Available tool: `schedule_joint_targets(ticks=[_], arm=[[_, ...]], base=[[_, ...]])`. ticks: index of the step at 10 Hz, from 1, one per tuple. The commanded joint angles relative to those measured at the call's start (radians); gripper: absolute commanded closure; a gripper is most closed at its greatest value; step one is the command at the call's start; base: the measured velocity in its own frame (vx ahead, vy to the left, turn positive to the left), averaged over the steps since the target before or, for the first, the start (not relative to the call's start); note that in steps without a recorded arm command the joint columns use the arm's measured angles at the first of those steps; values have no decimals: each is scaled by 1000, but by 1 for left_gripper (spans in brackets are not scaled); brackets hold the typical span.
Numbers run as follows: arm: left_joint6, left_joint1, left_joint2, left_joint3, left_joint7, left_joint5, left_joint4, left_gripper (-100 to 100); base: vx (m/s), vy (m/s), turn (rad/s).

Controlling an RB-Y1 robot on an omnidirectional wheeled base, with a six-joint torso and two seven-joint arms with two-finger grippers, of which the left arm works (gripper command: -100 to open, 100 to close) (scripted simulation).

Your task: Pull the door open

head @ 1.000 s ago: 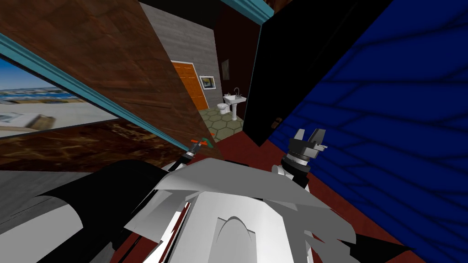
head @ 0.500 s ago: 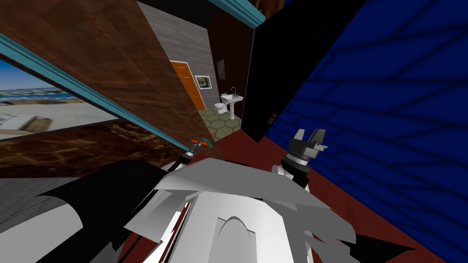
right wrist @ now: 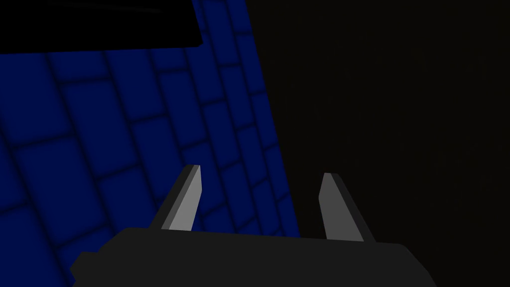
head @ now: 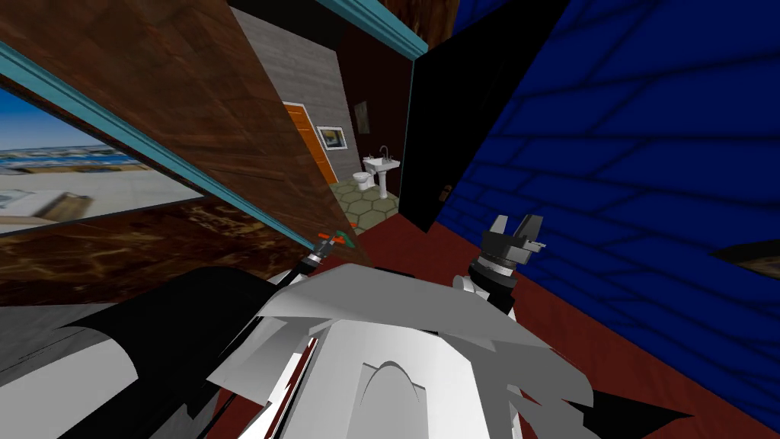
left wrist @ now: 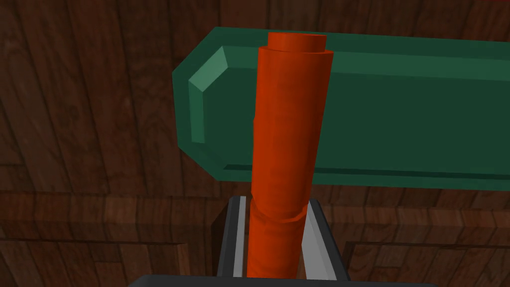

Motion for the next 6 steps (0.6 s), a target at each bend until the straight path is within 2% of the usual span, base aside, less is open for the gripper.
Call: schedule_joint_targets(ticks=[1,2,3,6], arm=[[-11,-2,6,0,7,-1,7,100],[-17,-3,9,-2,11,-2,12,100],[-11,-2,5,-4,8,-3,9,100],[-30,-6,13,-14,20,-10,26,100]], base=[[-207,54,-104],[-176,50,-85],[-72,20,-25],[-167,56,-134]])
